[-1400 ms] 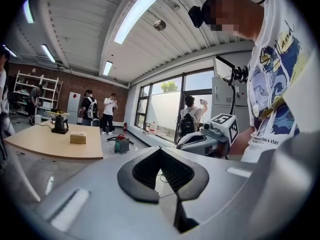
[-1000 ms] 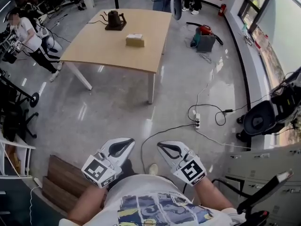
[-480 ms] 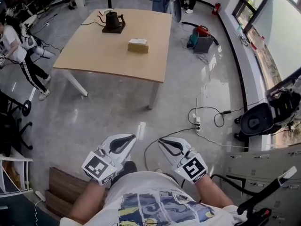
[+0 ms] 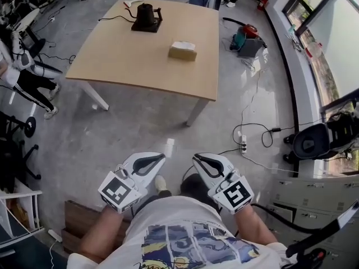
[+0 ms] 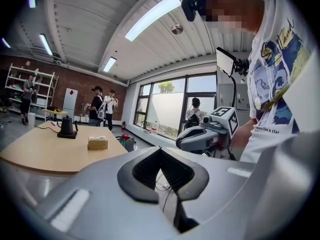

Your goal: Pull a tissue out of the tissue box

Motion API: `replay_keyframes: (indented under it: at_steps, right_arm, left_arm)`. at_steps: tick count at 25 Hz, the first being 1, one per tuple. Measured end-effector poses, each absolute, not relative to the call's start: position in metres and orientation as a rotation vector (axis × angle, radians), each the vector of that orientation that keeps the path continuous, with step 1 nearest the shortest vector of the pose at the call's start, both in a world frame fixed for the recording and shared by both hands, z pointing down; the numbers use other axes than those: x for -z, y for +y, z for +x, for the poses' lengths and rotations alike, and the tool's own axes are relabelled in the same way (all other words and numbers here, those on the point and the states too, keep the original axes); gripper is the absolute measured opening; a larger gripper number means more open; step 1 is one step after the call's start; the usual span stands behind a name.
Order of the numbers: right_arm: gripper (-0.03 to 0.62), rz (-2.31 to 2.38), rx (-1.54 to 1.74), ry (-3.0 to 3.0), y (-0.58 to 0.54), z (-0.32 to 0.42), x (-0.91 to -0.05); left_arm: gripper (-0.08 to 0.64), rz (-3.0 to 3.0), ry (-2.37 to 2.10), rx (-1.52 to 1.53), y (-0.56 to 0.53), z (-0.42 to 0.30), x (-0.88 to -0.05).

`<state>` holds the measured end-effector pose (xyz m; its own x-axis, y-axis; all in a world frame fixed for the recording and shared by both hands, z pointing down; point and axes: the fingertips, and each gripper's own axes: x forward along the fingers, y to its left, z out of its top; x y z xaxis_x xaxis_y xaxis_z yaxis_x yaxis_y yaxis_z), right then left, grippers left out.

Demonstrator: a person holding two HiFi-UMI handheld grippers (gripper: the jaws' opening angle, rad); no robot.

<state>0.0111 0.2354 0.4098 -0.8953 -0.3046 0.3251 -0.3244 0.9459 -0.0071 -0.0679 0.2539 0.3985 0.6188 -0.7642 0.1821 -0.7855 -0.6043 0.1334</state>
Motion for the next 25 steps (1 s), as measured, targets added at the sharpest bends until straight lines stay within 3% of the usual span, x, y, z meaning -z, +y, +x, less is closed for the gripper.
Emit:
replay_keyframes:
  at_steps: [16, 25]
  right_arm:
    - [0.015, 0.424, -0.098, -2.784, 0.072, -0.039, -0.421]
    - [0.015, 0.498, -0.034, -2.796, -0.046, -0.025, -0.423]
  left_arm:
    - [0.006, 2.641, -1.291, -0.251, 0.096, -0.11, -0.416]
    - [0.006, 2.676, -1.332, -0.365, -0.03, -0.115, -0.426]
